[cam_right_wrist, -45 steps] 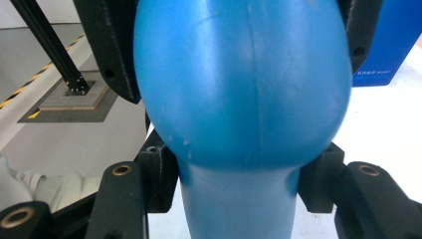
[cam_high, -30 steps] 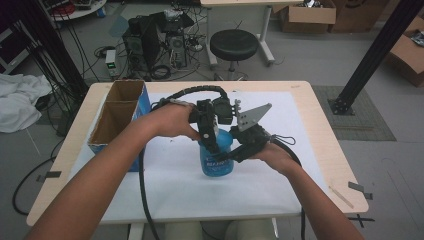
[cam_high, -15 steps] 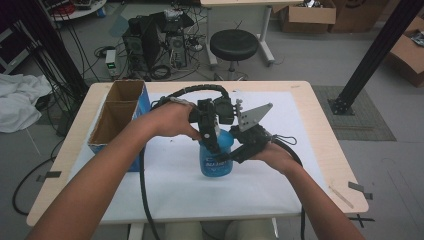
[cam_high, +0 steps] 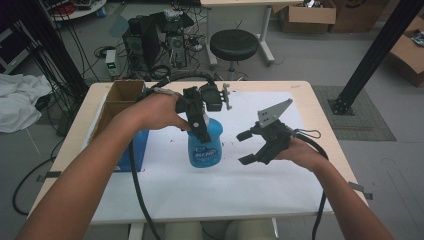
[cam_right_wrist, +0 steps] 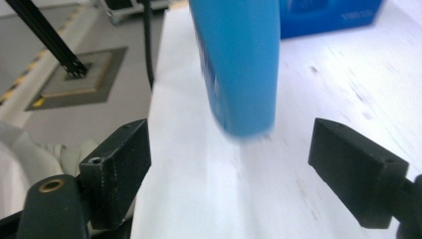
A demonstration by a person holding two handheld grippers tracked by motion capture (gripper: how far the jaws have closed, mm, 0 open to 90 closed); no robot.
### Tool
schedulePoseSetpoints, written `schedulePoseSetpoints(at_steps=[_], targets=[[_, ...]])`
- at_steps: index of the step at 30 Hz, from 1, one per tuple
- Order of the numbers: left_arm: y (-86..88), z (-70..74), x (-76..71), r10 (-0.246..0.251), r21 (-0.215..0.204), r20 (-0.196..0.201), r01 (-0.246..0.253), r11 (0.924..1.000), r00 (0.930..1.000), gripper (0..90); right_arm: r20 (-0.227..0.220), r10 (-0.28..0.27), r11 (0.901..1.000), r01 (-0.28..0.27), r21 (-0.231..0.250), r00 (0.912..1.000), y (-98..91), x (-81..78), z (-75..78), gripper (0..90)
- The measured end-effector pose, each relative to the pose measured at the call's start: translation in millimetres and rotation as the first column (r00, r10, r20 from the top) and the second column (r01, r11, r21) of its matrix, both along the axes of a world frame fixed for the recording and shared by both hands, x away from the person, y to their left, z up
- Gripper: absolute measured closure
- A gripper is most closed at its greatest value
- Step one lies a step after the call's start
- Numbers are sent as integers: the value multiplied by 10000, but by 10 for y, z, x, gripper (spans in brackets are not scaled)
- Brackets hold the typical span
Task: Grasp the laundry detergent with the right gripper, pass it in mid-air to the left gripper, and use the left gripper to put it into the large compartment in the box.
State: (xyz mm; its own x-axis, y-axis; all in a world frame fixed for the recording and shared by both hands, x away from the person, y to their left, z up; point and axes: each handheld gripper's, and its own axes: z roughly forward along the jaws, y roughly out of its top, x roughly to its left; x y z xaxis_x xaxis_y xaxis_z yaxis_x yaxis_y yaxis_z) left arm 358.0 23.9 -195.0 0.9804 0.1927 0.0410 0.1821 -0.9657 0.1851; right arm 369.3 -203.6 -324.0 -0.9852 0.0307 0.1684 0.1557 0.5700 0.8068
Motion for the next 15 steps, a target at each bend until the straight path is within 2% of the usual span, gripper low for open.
schedulePoseSetpoints(at_steps=[2, 4, 6, 8, 13, 15], targets=[[50, 59, 27, 432, -110, 11, -432, 9990, 9991, 380, 58, -159, 9996, 160, -215, 9999, -95, 13, 43, 158], [91, 123, 49, 1017, -97, 65, -1016, 9948, 9948, 380, 108, -322, 9981, 327, -530, 9994, -213, 29, 109, 161], [121, 179, 62, 1325, -1, 148, -1325, 9912, 9911, 380, 196, -501, 9954, 516, -811, 9986, -306, 41, 180, 163], [153, 248, 82, 1864, 85, 205, -1866, 9824, 9823, 380, 408, -612, 9907, 656, -1189, 9973, -388, 50, 256, 164], [248, 434, 146, 3228, 76, 406, -3234, 9462, 9456, 380, 805, -994, 9706, 1145, -2118, 9918, -565, 63, 392, 160], [283, 495, 165, 3703, 62, 527, -3711, 9286, 9274, 380, 885, -1065, 9619, 1251, -2429, 9904, -612, 70, 417, 161]])
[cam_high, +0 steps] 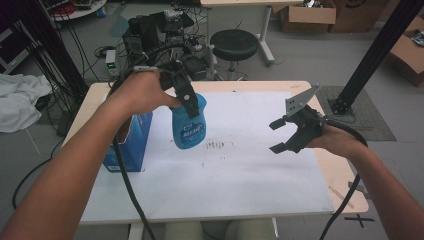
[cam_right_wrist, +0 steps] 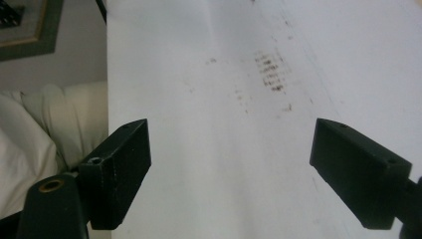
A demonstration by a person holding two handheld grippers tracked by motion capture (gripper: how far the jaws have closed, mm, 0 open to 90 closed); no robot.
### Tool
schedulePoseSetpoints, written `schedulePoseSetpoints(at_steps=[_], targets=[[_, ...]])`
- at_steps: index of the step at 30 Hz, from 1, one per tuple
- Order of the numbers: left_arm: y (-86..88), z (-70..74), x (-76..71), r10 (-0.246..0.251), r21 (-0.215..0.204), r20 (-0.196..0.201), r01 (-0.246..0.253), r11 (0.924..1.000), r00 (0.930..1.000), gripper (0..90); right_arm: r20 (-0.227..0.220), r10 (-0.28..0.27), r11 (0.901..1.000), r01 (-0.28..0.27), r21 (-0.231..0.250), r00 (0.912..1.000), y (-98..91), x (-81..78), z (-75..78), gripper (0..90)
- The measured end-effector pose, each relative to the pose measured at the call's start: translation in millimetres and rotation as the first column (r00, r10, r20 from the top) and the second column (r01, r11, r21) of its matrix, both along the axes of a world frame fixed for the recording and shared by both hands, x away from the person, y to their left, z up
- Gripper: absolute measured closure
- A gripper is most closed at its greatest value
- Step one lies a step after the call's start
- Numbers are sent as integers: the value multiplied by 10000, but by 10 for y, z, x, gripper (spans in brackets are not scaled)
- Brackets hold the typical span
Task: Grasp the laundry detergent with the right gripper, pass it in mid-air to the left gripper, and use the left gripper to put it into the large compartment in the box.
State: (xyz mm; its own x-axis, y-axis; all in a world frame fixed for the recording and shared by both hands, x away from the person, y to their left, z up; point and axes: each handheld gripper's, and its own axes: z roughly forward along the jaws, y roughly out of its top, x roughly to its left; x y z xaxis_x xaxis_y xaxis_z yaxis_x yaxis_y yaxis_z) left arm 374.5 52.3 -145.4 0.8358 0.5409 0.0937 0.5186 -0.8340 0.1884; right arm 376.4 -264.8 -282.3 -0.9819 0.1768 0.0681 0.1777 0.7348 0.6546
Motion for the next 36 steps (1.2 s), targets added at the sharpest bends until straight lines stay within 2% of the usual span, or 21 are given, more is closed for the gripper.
schedulePoseSetpoints(at_steps=[2, 5, 7, 8, 12, 14, 16, 17, 18, 19, 21, 23, 25, 28, 29, 32, 33, 35, 36], targets=[[34, 57, 16, 476, 68, 137, -477, 9988, 9988, 380, 20, -56, 9997, 57, -240, 10000, -31, 3, 18, 162], [88, 141, 40, 1191, -6, 220, -1191, 9929, 9926, 380, 130, -129, 9975, 137, -698, 9998, -77, 10, 52, 163], [141, 224, 66, 1842, -179, 271, -1838, 9828, 9825, 380, 194, -187, 9960, 204, -873, 9996, -105, 13, 77, 163], [157, 244, 74, 2011, -239, 280, -2005, 9794, 9792, 380, 253, -240, 9956, 262, -903, 9994, -122, 13, 91, 163], [246, 361, 127, 3031, -329, 281, -3022, 9527, 9525, 380, 362, -306, 9947, 340, -968, 9989, -164, 16, 106, 165], [294, 425, 145, 3497, -387, 355, -3483, 9366, 9362, 381, 381, -329, 9942, 366, -1012, 9987, -183, 17, 100, 167], [345, 500, 158, 3992, -380, 380, -3978, 9167, 9161, 381, 383, -365, 9937, 403, -1042, 9986, -207, 16, 92, 169], [376, 544, 162, 4334, -522, 371, -4313, 9007, 9004, 380, 377, -376, 9936, 414, -1053, 9986, -213, 13, 91, 169], [419, 599, 167, 4714, -623, 383, -4688, 8811, 8811, 380, 372, -382, 9934, 420, -1066, 9986, -221, 10, 90, 170], [446, 632, 166, 4919, -642, 416, -4890, 8699, 8697, 381, 385, -372, 9935, 411, -1061, 9986, -230, 10, 91, 170], [510, 693, 160, 5534, -842, 525, -5485, 8319, 8313, 381, 401, -373, 9936, 414, -1054, 9985, -241, 9, 92, 170], [588, 742, 153, 5954, -874, 524, -5903, 8024, 8017, 381, 405, -365, 9935, 406, -1064, 9985, -250, 5, 97, 170], [681, 777, 151, 6445, -995, 442, -6386, 7631, 7633, 381, 421, -406, 9933, 449, -1062, 9983, -259, 1, 108, 170], [833, 809, 147, 6967, -1130, 327, -6900, 7150, 7166, 381, 458, -372, 9934, 419, -1067, 9983, -265, 2, 123, 170], [865, 809, 146, 7071, -1164, 304, -7001, 7045, 7065, 381, 484, -361, 9932, 412, -1088, 9982, -266, 4, 130, 170], [1012, 792, 139, 7449, -1197, 206, -7381, 6640, 6668, 381, 480, -381, 9927, 433, -1125, 9981, -266, 5, 142, 170], [1045, 785, 137, 7504, -1148, 197, -7441, 6582, 6607, 381, 503, -365, 9925, 421, -1145, 9981, -266, 7, 145, 169], [1138, 776, 127, 7688, -1189, 204, -7619, 6366, 6392, 381, 505, -346, 9919, 405, -1203, 9981, -267, 10, 150, 169], [1181, 776, 120, 7793, -1227, 217, -7719, 6237, 6263, 381, 502, -342, 9915, 401, -1234, 9982, -269, 12, 153, 169]])
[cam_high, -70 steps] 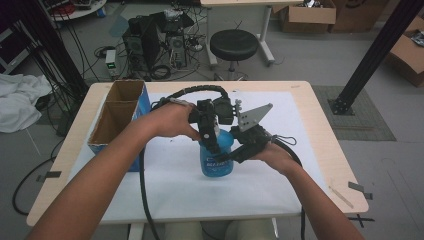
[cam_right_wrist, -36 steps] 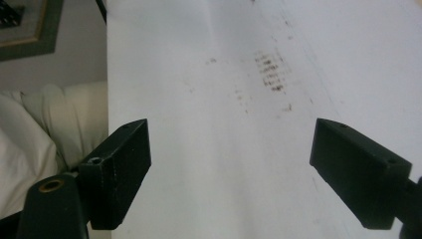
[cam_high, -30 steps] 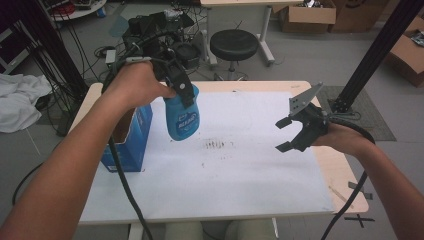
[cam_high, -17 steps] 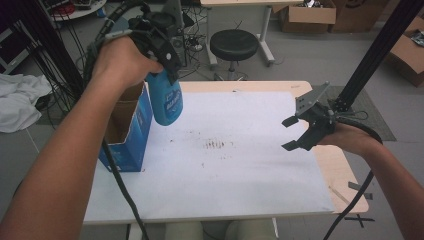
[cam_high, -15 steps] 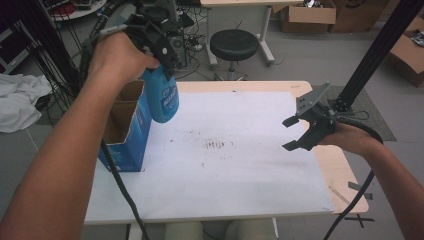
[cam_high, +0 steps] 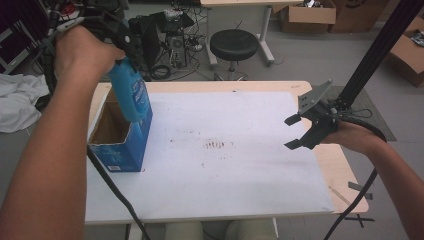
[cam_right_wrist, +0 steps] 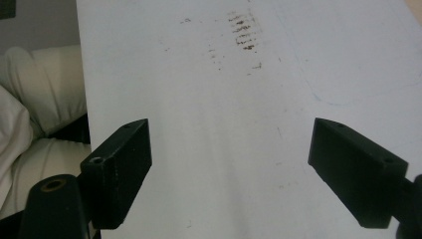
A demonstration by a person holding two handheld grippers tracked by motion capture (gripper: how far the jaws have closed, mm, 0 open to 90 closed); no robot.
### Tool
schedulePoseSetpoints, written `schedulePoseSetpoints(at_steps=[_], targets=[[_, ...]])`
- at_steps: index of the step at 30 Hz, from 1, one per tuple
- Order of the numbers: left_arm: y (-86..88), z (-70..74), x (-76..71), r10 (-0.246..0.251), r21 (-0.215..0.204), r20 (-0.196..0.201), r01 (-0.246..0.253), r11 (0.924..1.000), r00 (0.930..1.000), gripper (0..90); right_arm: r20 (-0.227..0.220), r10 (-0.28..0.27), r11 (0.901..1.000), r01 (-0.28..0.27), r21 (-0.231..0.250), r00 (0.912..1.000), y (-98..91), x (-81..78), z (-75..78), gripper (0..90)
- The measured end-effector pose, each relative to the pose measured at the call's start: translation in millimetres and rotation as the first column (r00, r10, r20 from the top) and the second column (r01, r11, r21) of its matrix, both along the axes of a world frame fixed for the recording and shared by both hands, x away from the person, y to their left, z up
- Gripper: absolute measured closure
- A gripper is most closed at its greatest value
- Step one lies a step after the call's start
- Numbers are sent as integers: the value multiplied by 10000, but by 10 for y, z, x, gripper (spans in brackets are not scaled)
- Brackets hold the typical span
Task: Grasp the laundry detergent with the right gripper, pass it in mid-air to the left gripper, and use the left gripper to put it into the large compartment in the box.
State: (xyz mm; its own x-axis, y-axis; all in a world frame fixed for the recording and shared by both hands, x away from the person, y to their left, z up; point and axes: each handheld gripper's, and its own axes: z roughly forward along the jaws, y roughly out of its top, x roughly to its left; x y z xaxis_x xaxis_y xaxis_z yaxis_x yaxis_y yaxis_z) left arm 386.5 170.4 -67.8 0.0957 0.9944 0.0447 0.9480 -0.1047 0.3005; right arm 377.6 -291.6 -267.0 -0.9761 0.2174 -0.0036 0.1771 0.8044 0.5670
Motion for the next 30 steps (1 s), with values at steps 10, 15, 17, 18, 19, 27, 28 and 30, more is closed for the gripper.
schedulePoseSetpoints(at_steps=[10, 15, 17, 18, 19, 27, 28, 30], targets=[[358, -82, -32, 1074, 112, 195, -1077, 9941, 9940, 381, -14, -66, 9985, 65, -537, 10000, -10, 7, 29, 169], [455, -197, -11, 1338, 81, 200, -1340, 9909, 9908, 381, 19, -135, 9977, 136, -666, 9999, -47, 5, 39, 169], [467, -239, 7, 1339, 234, 136, -1342, 9907, 9909, 381, -7, -196, 9974, 196, -694, 9998, -62, -1, 37, 169], [474, -258, 14, 1345, 274, 122, -1348, 9905, 9908, 381, -4, -186, 9975, 185, -688, 9998, -70, -1, 34, 169], [485, -278, 21, 1355, 277, 144, -1359, 9903, 9907, 381, -3, -197, 9974, 197, -688, 9998, -77, -2, 31, 169], [546, -561, 74, 1231, 298, 167, -1235, 9919, 9923, 381, -24, -278, 9974, 276, -670, 9996, -116, -3, 5, 169], [549, -601, 80, 1215, 317, 161, -1220, 9920, 9925, 381, -30, -279, 9976, 276, -642, 9996, -118, -4, 0, 169], [570, -705, 92, 1173, 288, 31, -1174, 9927, 9931, 381, -63, -341, 9975, 337, -625, 9994, -119, -9, -5, 169]])
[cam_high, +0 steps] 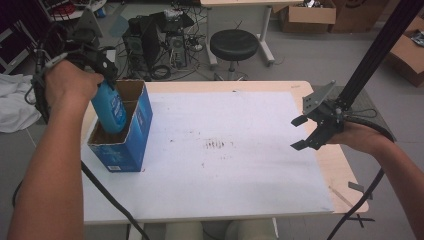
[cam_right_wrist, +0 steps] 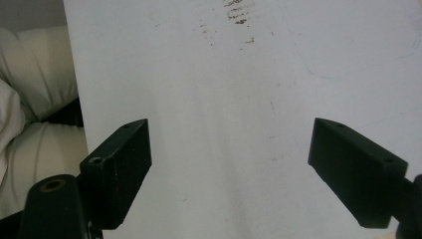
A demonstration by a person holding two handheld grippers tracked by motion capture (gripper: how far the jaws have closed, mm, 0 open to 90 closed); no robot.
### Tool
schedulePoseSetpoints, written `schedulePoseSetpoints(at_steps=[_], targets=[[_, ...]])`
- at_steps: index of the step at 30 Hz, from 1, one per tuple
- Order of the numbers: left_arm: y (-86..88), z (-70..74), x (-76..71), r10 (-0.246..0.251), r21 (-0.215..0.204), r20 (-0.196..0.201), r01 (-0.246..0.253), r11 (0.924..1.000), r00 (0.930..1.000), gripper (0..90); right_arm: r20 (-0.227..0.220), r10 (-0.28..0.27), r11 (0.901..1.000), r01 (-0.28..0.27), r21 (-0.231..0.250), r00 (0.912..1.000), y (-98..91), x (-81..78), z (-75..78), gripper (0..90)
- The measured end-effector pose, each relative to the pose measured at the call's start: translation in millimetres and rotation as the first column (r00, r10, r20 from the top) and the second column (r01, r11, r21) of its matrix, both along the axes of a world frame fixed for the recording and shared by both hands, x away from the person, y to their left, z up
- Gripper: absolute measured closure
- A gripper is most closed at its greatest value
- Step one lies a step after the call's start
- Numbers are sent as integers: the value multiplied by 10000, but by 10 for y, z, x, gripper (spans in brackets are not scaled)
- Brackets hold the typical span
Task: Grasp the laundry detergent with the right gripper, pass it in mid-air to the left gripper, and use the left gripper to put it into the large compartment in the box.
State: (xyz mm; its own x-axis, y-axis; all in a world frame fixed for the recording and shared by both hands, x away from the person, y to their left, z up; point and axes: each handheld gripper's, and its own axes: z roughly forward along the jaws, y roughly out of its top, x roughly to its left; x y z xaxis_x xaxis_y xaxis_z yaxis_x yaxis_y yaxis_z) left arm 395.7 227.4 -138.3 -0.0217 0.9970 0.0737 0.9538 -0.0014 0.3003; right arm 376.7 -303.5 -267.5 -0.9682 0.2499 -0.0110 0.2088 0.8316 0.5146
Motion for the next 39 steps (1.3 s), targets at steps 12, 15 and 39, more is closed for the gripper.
schedulePoseSetpoints(at_steps=[12, 15, 39], targets=[[125, -559, 34, -116, -152, -243, 113, 9998, 9996, 381, -50, -38, 10000, 38, 5, 10000, -17, 5, -33, 169], [147, -680, 42, -167, -209, -261, 161, 9997, 9995, 381, -70, -17, 10000, 17, 4, 10000, -16, 10, -50, 169], [175, -1330, 105, -404, -325, -806, 379, 9988, 9959, 381, -214, -180, 9998, 180, -2, 9996, -29, 37, -106, 170]])
